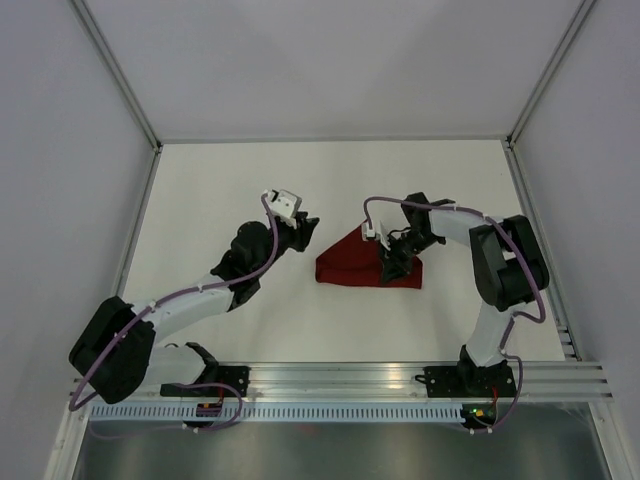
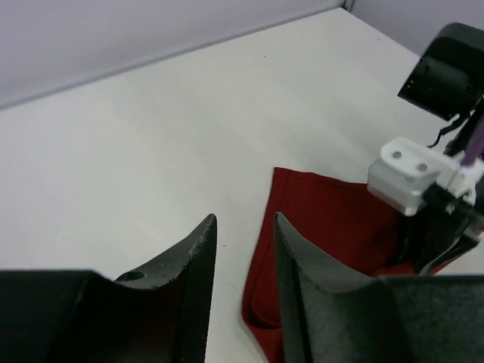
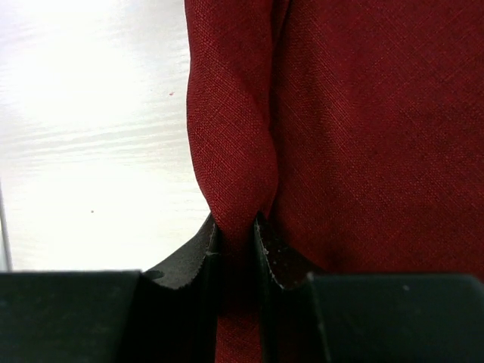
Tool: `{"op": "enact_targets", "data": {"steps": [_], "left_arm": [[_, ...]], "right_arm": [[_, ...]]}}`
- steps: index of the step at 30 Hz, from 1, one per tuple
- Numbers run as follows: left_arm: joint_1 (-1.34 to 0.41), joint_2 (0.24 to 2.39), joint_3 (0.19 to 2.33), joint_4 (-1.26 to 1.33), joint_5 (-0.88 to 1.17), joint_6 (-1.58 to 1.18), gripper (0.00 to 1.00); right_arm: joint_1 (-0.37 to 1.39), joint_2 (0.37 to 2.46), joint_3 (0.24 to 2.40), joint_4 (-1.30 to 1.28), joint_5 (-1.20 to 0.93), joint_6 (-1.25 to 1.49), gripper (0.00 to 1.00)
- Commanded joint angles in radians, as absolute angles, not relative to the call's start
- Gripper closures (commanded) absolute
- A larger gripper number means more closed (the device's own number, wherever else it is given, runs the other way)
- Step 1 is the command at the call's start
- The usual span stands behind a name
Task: Fold the napkin, place the utensils inside, and roll it up
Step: Roll the napkin with the utensil
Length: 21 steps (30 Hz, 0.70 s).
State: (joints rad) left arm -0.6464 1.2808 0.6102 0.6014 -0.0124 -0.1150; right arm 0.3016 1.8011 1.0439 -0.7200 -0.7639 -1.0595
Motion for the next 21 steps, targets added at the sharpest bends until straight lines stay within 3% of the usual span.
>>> {"op": "enact_targets", "data": {"steps": [1, 10, 21], "left_arm": [[-0.731, 1.247, 0.578, 0.762, -0.124, 0.168, 0.59], [-0.974, 1.377, 0.620, 0.637, -0.077, 0.550, 0.53], [-1.127, 1.635, 0.696, 0.577, -0.005, 0.643, 0.50]], "right_arm": [[0.252, 1.952, 1.153, -0.998, -0.860, -1.251, 0.91], [0.198, 2.183, 1.393, -1.253, -0.907, -1.338, 0.90], [0.193, 2.232, 1.425, -1.252, -0.877, -1.296, 0.90]]}}
